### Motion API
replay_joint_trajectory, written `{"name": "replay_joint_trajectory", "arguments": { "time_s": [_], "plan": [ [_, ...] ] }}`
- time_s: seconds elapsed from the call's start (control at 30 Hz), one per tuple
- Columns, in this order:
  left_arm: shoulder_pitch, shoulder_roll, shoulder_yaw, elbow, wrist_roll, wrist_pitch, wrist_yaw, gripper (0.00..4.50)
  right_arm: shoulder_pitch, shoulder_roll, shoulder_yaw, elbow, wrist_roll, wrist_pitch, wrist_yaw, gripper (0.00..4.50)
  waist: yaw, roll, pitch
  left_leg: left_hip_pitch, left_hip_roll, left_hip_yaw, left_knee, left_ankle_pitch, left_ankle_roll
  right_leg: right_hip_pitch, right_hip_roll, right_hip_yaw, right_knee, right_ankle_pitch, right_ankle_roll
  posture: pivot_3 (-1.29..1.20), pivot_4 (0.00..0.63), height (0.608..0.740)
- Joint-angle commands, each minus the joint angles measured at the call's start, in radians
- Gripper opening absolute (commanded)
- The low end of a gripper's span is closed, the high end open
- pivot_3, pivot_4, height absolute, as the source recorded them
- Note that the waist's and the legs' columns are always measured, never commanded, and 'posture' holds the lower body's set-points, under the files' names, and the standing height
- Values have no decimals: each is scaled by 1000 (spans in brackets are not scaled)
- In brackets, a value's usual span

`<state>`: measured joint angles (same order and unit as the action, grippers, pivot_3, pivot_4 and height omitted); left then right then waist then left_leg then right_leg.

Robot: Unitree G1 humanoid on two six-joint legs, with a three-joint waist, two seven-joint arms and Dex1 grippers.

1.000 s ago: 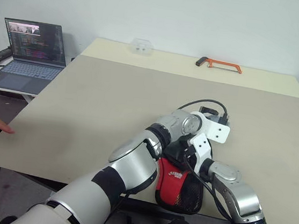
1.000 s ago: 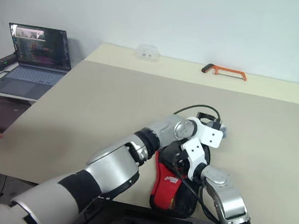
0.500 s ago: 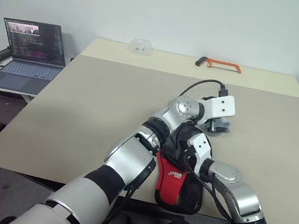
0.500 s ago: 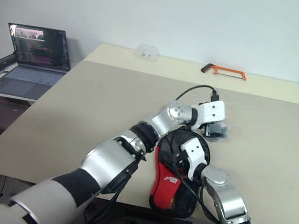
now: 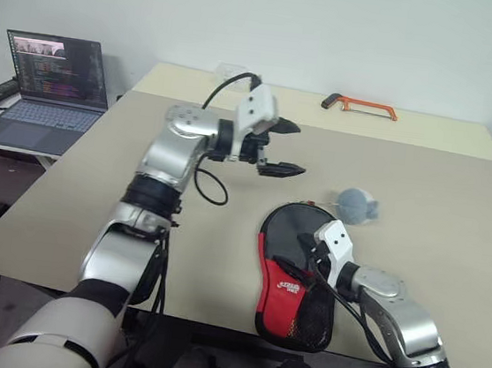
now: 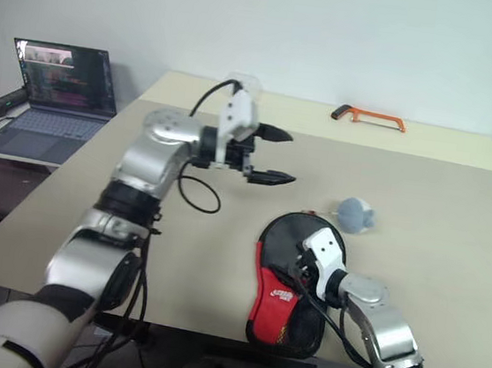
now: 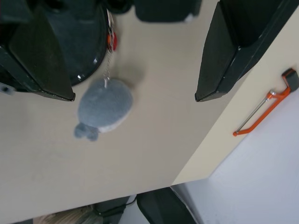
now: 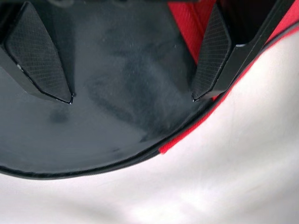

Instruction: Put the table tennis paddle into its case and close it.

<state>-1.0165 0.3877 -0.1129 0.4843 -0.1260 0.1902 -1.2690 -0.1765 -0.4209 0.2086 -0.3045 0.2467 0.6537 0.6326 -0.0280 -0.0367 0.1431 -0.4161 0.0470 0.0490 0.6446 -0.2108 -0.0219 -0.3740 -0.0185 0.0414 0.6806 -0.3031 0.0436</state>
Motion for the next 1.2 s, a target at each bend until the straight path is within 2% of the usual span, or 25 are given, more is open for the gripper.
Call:
{"name": "replay_joint_trajectory", "arguments": {
  "time_s": [0.03, 0.17, 0.37, 0.5, 0.6, 0.73, 1.03, 1.2],
  "plan": [
    [69, 38, 4, -177, -86, 122, -47, 4491, -25, -101, -32, -153, 74, 113, 78, 4500, 0, 0, 2, -1, 0, 0, 0, 0, 0, -1, 0, 0, 0, 0, 0, 0, 150, 740],
    [198, 63, -18, -340, -118, 218, -19, 4491, -61, -262, -138, -259, 133, 204, 130, 4500, 0, 4, 7, -2, 0, -1, 0, 0, 0, -2, 0, 0, 0, 0, 0, 0, 150, 740],
    [319, 39, -54, -494, -158, 326, 51, 4491, -63, -416, -326, -329, 265, 270, 208, 4500, 1, 3, 8, -2, 0, -2, -1, 0, 0, -1, 0, 0, -1, 0, 0, 0, 150, 740],
    [390, -43, -161, -444, -35, 244, 202, 4491, -163, -461, -444, -260, 313, 281, 197, 4500, 1, 3, 9, -1, 0, -1, 0, 0, 0, -1, 0, 1, -1, 0, 0, 0, 150, 740],
    [431, -110, -231, -398, 23, 186, 277, 4491, -288, -387, -451, -169, 295, 283, 84, 4500, -3, 2, 9, -1, 0, -1, 0, 0, 0, -1, -1, 2, -1, 0, 0, 0, 150, 740],
    [436, -167, -275, -305, 74, 133, 344, 4491, -378, -305, -414, -50, 209, 259, -61, 4500, -2, 3, 10, -2, 0, -1, -1, 0, 0, -2, 0, 3, -1, 0, -1, 0, 150, 740],
    [404, -239, -272, -174, 108, 84, 420, 4491, -405, -178, -363, 74, 144, 267, -201, 4500, 0, 4, 10, -12, -1, 1, -1, 0, 1, -12, -1, 2, 0, 0, -1, 0, 150, 740],
    [398, -279, -251, -107, 92, 84, 442, 4491, -448, -103, -413, 177, 160, 337, -293, 4500, 0, 5, 10, -12, -1, 0, 0, 0, 1, -12, -1, 2, 0, 0, 0, 0, 150, 740]
  ]
}}
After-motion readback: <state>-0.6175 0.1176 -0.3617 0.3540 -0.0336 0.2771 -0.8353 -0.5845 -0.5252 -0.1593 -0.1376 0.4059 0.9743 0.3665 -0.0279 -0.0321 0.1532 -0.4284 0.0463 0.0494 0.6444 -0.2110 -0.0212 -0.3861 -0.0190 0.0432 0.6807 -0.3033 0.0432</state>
